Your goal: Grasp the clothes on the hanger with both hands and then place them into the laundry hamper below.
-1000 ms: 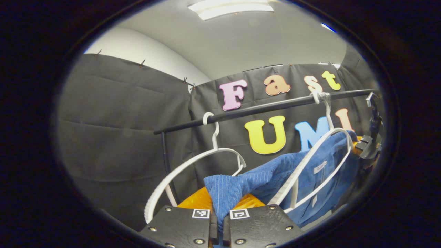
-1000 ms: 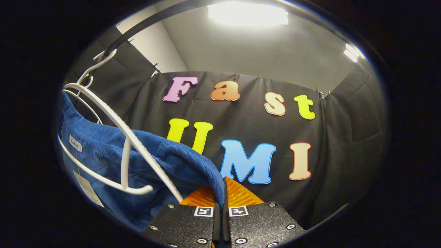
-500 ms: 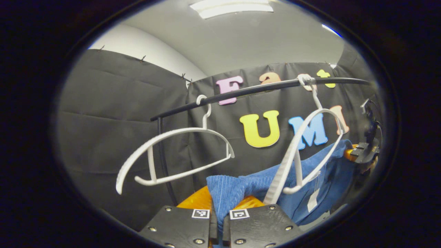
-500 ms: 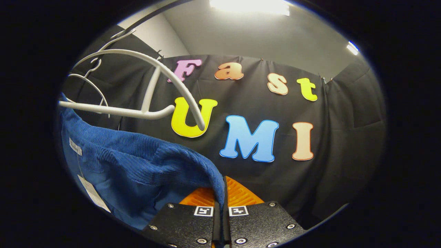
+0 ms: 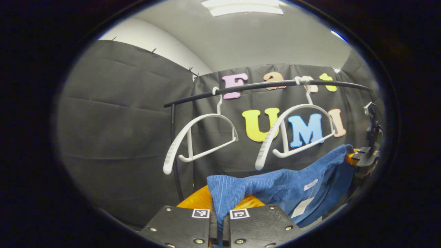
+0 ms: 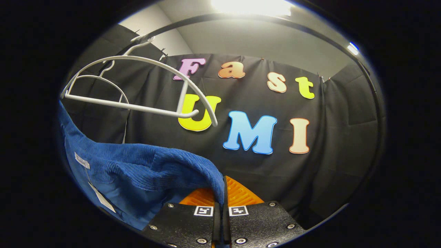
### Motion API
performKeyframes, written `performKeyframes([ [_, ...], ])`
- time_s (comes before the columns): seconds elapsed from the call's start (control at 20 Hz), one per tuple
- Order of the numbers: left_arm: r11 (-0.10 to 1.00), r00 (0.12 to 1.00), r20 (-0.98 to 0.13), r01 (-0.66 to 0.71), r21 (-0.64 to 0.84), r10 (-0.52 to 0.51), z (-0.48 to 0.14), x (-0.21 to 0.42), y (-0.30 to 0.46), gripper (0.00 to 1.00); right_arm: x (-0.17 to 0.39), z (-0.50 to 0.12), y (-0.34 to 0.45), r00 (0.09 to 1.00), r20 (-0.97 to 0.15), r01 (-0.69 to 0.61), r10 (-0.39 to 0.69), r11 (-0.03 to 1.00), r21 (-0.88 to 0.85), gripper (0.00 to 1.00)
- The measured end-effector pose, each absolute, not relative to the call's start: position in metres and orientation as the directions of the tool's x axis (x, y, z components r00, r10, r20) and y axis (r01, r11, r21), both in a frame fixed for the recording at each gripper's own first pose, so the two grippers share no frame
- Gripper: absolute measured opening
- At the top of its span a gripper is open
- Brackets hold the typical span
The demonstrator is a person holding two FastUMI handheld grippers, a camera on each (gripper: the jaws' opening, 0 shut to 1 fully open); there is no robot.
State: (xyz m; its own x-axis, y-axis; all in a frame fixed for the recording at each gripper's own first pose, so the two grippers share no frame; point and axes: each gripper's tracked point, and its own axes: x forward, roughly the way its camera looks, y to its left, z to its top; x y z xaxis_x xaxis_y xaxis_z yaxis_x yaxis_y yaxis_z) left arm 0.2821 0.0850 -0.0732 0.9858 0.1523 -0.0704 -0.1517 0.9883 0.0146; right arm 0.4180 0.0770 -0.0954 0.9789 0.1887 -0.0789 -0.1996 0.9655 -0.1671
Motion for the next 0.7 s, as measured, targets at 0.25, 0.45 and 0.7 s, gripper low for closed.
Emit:
performKeyframes([
  [0.25, 0.996, 0.995, -0.056, -0.085, -0.018, 0.084, -0.059, 0.248, 0.070, 0.05, 0.355, -0.092, 0.081, 0.977, -0.107, -0.199, 0.185, 0.970, -0.136, 0.02],
  [0.45, 0.999, 1.000, -0.011, -0.013, -0.041, 0.013, -0.034, 0.230, 0.049, 0.07, 0.309, -0.075, 0.088, 0.976, -0.106, -0.201, 0.190, 0.975, -0.096, 0.02],
  [0.7, 0.992, 0.994, 0.018, 0.105, -0.071, -0.104, -0.013, 0.183, 0.023, 0.07, 0.246, -0.049, 0.104, 0.977, -0.065, -0.208, 0.204, 0.976, -0.060, 0.02],
])
